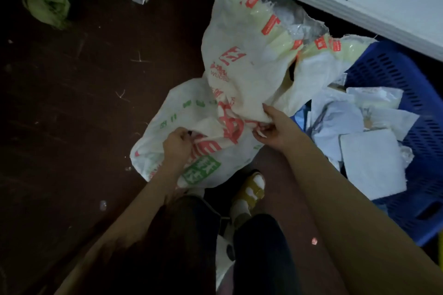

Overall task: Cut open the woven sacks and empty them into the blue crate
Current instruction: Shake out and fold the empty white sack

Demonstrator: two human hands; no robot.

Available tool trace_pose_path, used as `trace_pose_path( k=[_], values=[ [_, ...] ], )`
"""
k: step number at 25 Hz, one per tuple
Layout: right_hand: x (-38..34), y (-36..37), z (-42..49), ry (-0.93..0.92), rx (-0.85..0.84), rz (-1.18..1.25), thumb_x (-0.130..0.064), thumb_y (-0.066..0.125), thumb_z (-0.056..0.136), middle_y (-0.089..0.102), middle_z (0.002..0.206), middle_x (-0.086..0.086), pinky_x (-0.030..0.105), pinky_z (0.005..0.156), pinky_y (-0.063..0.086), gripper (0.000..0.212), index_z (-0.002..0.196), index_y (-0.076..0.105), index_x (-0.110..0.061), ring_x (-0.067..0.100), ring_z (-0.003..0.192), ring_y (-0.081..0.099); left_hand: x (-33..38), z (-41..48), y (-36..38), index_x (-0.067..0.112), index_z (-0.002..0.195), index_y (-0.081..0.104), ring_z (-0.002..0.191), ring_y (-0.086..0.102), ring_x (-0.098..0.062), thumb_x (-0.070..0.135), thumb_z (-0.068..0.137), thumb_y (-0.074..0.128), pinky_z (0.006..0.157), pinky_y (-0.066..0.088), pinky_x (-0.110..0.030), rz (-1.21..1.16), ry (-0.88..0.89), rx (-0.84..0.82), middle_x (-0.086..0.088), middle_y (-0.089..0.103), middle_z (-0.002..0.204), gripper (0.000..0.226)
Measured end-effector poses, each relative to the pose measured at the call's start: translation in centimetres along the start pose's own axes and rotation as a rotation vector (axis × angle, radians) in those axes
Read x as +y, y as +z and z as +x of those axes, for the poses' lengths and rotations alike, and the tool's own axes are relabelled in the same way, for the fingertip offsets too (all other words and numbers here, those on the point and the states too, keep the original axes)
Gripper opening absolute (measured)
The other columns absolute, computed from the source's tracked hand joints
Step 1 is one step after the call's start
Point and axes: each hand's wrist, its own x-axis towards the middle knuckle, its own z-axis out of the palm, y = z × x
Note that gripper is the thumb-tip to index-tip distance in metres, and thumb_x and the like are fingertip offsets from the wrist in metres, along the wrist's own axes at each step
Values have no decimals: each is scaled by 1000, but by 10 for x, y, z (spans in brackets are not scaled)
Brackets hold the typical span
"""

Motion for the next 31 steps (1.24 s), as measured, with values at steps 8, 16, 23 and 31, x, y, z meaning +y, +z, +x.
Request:
trace_pose_path(
  k=[8,16,23,31],
  values=[
    [40,9,-13,265,-98,-176,-33,66,88,44,112,15,71,86,38,47,123,47,-8,37,121,40,14,-38,18,21,77,58,82,57,-24,8,93,40,80,49,-37,-780,-142,-10,-6,61,82,27],
    [69,33,3,209,-159,-27,-7,45,98,58,96,19,38,57,58,16,92,57,1,30,84,57,4,-58,15,13,86,59,86,59,-24,9,94,45,82,50,-37,-971,-131,-123,-10,63,87,16],
    [35,42,-15,111,-187,84,-5,50,95,62,93,14,30,52,56,12,101,59,-1,22,77,59,-25,-59,16,13,99,52,97,56,-15,-4,86,51,84,52,-30,-675,-13,191,-2,59,103,22],
    [24,56,-45,54,-193,-40,-11,56,93,66,86,11,20,43,50,13,96,63,-1,17,70,61,-90,-36,33,14,135,46,130,37,-37,14,90,54,109,29,-45,32,-187,21,-17,42,140,46]
  ],
)
